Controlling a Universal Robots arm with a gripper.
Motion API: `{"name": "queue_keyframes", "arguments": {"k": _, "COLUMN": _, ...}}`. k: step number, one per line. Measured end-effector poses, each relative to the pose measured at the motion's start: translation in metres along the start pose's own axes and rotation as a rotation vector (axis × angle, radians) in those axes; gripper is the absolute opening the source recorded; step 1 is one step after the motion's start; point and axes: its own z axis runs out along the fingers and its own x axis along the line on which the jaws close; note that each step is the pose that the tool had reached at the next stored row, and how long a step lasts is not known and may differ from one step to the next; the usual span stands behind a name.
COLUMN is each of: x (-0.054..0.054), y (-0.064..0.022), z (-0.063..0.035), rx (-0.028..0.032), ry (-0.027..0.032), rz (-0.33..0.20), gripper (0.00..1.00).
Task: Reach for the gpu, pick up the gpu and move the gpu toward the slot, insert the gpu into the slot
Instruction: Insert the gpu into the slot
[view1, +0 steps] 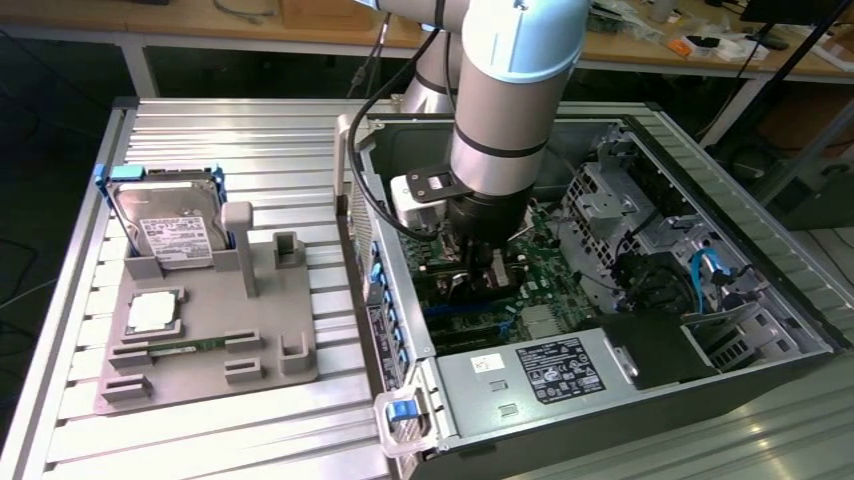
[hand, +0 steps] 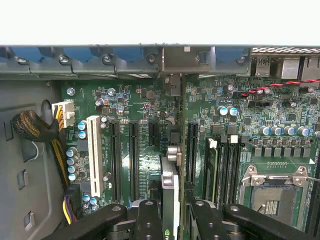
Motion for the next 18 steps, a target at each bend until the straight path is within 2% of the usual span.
{"name": "queue_keyframes", "arguments": {"k": 7, "x": 0.0001, "y": -0.002, "z": -0.0036, "rx": 0.0, "ry": 0.0, "rz": 0.0, "gripper": 0.27}}
{"name": "queue_keyframes", "arguments": {"k": 18, "x": 0.0001, "y": -0.0036, "z": -0.003, "rx": 0.0001, "ry": 0.0, "rz": 0.0, "gripper": 0.27}}
